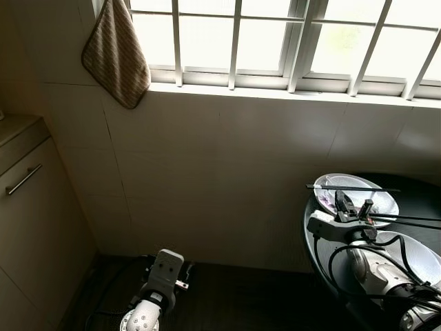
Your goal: Kitchen organization
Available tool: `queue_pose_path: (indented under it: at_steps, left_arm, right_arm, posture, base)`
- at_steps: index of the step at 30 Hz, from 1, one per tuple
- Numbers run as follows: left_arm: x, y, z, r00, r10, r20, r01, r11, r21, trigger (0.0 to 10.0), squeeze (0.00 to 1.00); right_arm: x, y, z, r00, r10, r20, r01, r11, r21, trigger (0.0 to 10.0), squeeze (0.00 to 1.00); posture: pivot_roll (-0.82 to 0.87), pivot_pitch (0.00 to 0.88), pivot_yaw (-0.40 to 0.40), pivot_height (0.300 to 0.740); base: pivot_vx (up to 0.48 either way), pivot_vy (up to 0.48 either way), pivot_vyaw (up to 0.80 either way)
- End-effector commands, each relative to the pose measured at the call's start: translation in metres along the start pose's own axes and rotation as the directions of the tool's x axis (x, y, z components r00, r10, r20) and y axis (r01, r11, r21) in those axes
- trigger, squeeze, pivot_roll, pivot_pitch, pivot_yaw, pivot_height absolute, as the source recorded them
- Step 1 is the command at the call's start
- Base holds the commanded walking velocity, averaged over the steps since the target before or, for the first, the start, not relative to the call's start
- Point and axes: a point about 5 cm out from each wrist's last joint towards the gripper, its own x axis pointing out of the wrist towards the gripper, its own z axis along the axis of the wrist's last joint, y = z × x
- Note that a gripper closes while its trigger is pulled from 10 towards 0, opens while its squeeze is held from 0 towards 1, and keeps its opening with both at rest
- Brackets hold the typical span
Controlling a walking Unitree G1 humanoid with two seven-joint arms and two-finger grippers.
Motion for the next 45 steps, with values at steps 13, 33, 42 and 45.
queue_pose_path:
  at_steps: [13, 33, 42, 45]
  left_arm:
    - [0.002, -0.003, 0.0, 1.0, -0.01, 0.001, 0.01, 1.0, -0.023, 10.0, 0.0]
    - [0.004, -0.006, 0.0, 1.0, -0.011, 0.006, 0.011, 0.999, -0.051, 10.0, 0.0]
    - [0.004, -0.006, 0.001, 1.0, -0.008, 0.015, 0.009, 0.998, -0.063, 10.0, 0.0]
    - [0.004, -0.005, 0.002, 1.0, -0.003, 0.028, 0.005, 0.997, -0.073, 10.0, 0.0]
  right_arm:
    - [0.015, -0.026, 0.019, 0.99, -0.08, 0.115, 0.077, 0.996, 0.036, 0.0, 0.0]
    - [0.028, -0.04, 0.05, 0.958, -0.082, 0.276, 0.103, 0.993, -0.062, 0.0, 0.03]
    - [0.023, -0.035, 0.082, 0.914, -0.081, 0.398, 0.109, 0.993, -0.05, 0.0, 0.05]
    - [0.022, -0.034, 0.086, 0.908, -0.082, 0.411, 0.107, 0.994, -0.037, 0.0, 0.06]
  posture:
    - [-0.06, 0.0, -0.081, 0.74]
    - [-0.06, 0.0, -0.095, 0.74]
    - [-0.05, 0.0, -0.097, 0.74]
    - [-0.05, 0.0, -0.101, 0.74]
  base:
    - [0.0, 0.0, 0.0]
    - [0.0, 0.0, 0.64]
    - [0.0, 0.0, 0.8]
    - [0.0, 0.0, 0.8]
